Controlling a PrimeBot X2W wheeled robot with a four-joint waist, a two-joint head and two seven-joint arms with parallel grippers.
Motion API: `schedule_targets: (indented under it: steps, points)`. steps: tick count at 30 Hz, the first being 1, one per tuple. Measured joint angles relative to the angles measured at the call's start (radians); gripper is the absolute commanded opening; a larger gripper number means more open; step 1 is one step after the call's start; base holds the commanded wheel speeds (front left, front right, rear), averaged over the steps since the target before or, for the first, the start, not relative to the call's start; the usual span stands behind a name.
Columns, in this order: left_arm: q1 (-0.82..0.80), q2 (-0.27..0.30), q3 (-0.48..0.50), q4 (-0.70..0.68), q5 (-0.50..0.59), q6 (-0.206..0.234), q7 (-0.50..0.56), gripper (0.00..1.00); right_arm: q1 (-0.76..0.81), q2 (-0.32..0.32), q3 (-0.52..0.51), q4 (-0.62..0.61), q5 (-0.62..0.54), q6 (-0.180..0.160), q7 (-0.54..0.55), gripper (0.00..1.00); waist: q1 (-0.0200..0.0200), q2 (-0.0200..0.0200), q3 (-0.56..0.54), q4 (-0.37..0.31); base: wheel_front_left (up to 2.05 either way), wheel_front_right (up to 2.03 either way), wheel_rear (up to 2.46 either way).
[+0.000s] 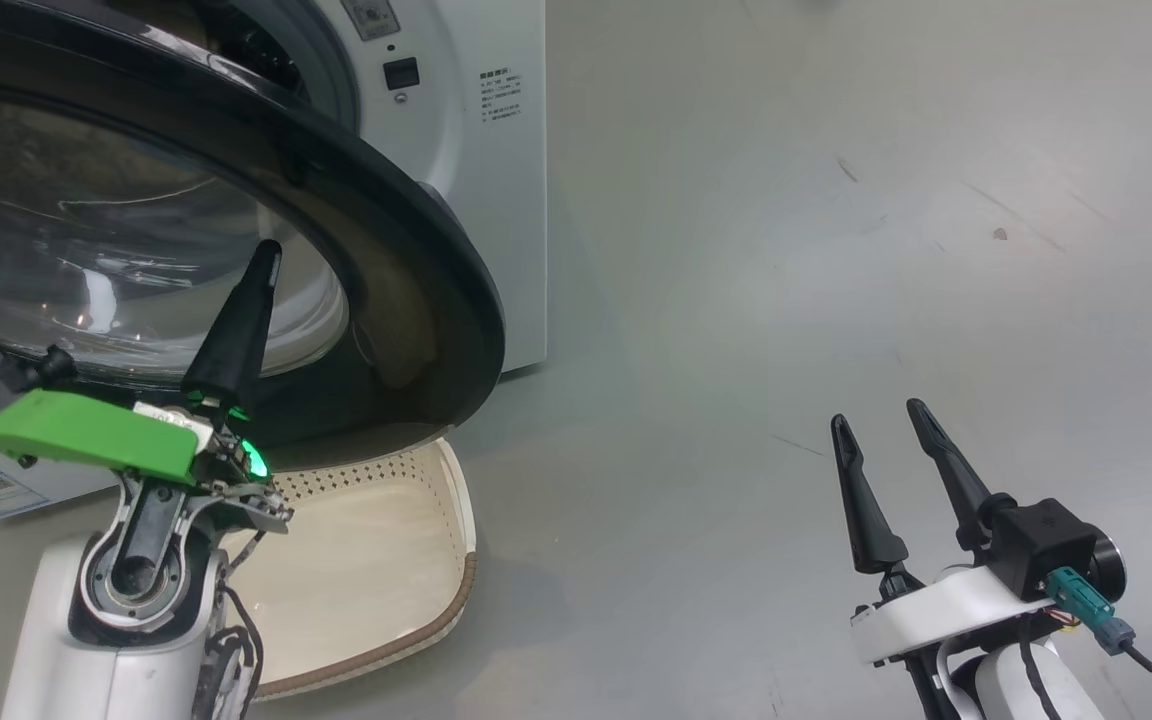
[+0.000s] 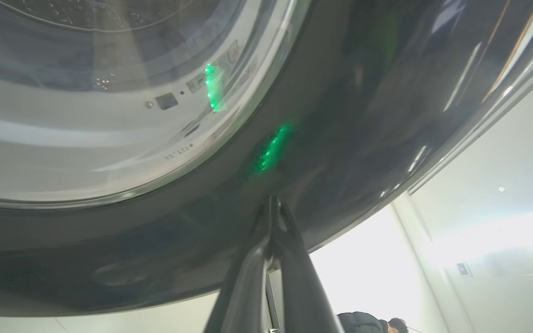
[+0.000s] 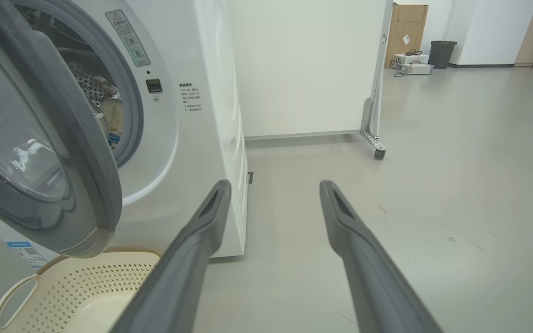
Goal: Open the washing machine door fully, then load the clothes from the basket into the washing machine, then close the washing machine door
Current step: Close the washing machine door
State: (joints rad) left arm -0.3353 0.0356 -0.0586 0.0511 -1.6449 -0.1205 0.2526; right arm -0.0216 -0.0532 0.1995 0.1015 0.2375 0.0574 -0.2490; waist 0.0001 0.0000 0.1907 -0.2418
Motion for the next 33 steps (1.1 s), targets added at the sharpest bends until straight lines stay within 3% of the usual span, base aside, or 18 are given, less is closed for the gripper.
schedule_targets:
  steps: [13,14,15,16,17,26,33]
  points:
    - [0.113,0.0,0.029,-0.078,0.042,0.0,-0.036,0.0,0.0,0.004,-0.033,-0.003,0.0,-0.007,0.0,1.0,0.0,0.0,0.0,0.073,0.0,0.0,0.0]
    - [0.124,0.0,0.033,-0.088,0.048,0.0,-0.043,0.15,0.0,0.004,-0.038,-0.003,0.0,-0.008,0.0,1.0,0.0,0.0,-0.003,0.078,0.0,0.0,0.0]
    - [0.133,0.0,0.038,-0.096,0.054,0.0,-0.051,0.36,0.0,0.004,-0.043,-0.003,0.0,-0.008,0.0,1.0,0.0,0.0,-0.005,0.083,0.0,0.0,0.0]
    - [0.141,0.0,0.045,-0.1,0.063,0.0,-0.061,0.79,0.0,0.004,-0.046,-0.003,-0.001,-0.008,0.0,1.0,0.0,0.0,-0.008,0.088,0.0,0.0,0.0]
    - [0.15,0.0,0.053,-0.106,0.071,0.0,-0.073,1.0,0.0,0.003,-0.049,-0.002,-0.001,-0.008,0.0,1.0,0.0,0.0,-0.011,0.093,0.0,0.0,0.0]
    - [0.238,0.029,0.085,-0.165,0.235,0.0,-0.19,1.0,0.005,-0.004,-0.064,0.003,-0.01,-0.008,0.0,1.0,-0.0001,0.0,-0.043,0.138,0.0,0.0,0.0]
    - [0.319,0.159,0.025,-0.158,0.569,0.0,-0.291,1.0,0.015,-0.009,-0.073,0.01,-0.013,-0.009,0.0,1.0,-0.0001,0.0,-0.07,0.174,0.0,0.0,0.0]
